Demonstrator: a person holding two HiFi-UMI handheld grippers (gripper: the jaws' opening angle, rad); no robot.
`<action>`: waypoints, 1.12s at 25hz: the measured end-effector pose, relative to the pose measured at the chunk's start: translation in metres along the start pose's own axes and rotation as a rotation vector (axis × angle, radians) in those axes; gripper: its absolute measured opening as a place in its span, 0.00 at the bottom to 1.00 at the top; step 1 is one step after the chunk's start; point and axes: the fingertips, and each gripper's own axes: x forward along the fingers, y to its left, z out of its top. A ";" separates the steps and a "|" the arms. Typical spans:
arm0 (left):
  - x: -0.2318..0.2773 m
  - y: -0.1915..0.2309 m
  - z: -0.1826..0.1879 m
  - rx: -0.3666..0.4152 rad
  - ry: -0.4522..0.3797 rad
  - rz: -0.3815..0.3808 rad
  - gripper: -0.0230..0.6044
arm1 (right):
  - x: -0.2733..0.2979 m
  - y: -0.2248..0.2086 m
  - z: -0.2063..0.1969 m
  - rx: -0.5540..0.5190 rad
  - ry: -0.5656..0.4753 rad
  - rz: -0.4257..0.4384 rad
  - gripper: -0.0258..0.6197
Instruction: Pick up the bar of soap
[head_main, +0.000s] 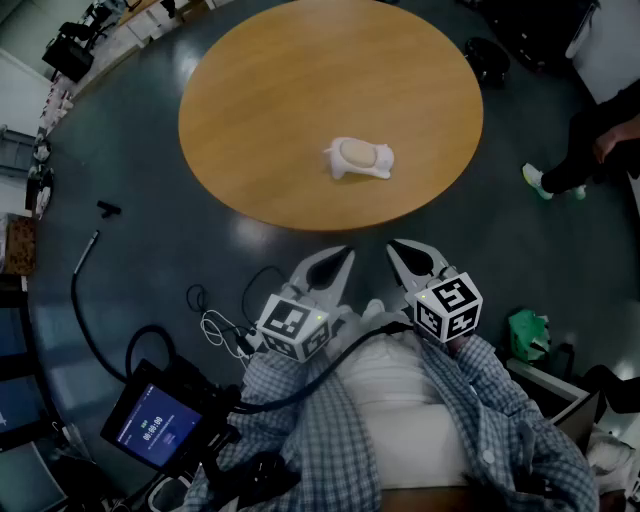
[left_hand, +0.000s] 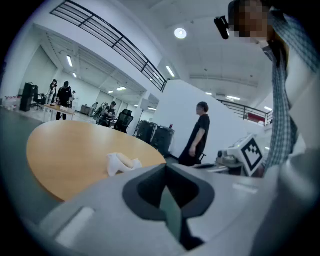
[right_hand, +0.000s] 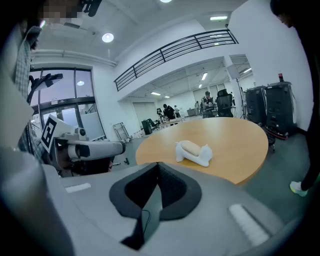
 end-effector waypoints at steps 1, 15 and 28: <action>0.001 0.000 0.001 0.001 -0.001 0.001 0.03 | 0.000 0.000 0.000 0.000 0.000 0.001 0.04; 0.000 0.001 0.001 -0.002 0.000 0.006 0.03 | 0.000 -0.002 0.002 0.016 -0.004 0.001 0.04; -0.007 0.020 0.009 -0.003 -0.013 0.072 0.03 | 0.008 -0.005 0.008 0.043 -0.006 0.021 0.04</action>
